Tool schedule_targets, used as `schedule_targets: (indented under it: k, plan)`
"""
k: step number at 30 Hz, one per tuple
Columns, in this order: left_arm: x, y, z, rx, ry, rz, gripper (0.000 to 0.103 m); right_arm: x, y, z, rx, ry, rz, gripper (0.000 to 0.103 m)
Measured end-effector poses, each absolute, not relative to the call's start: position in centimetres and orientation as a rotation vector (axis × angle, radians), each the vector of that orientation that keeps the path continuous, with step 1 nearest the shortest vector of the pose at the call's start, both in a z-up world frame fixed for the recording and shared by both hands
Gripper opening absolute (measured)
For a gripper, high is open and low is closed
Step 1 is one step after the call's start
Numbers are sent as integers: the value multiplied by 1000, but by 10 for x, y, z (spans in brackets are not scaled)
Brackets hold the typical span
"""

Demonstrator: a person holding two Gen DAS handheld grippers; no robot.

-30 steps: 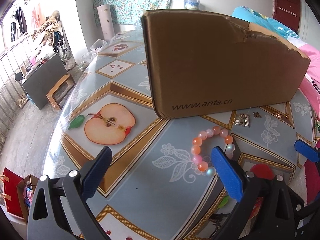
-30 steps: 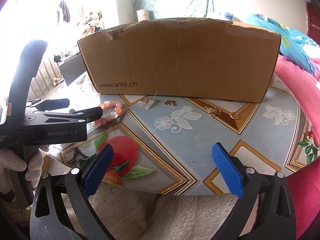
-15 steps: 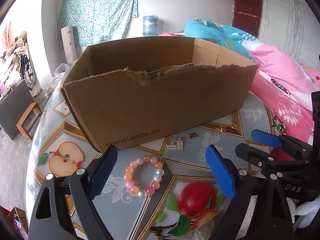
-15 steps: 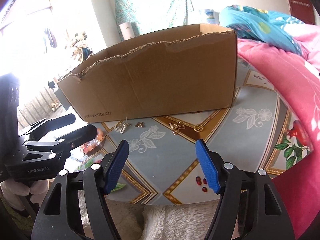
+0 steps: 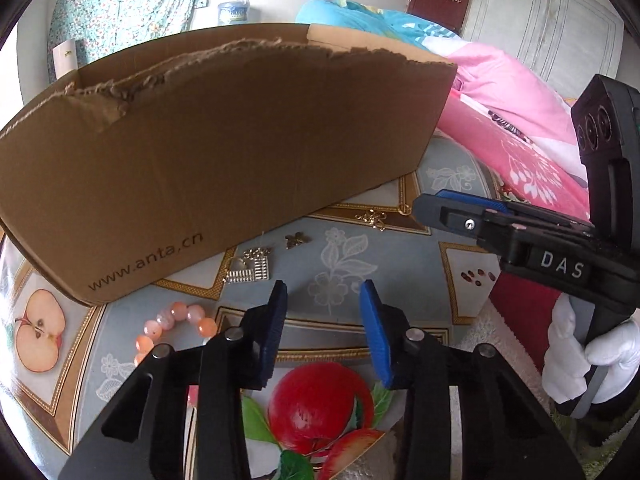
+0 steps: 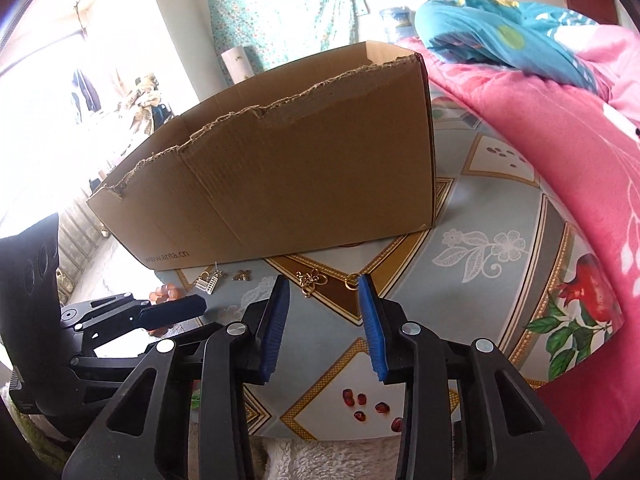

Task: Organize jewelry
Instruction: 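Move the left tool to the gold abacus keychain and close on it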

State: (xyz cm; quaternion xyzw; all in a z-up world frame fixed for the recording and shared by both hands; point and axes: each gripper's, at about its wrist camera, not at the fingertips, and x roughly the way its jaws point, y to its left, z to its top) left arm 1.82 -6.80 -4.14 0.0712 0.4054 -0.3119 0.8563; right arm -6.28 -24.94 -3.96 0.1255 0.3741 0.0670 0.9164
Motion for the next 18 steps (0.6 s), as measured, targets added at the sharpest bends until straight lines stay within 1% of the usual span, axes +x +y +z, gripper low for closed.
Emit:
schedule_targets:
  k: [7, 11, 16, 18]
  plan:
    - [28, -40, -42, 147, 869, -556, 36, -52, -244, -45, 253, 791, 164, 33]
    - [32, -38, -39, 162, 862, -544, 36, -43, -237, -44, 247, 796, 186, 33]
    - [35, -55, -36, 296, 794, -541, 36, -41, -226, -41, 231, 799, 206, 33]
    - [40, -60, -41, 372, 790, -515, 24, -40, -223, -41, 227, 802, 213, 33]
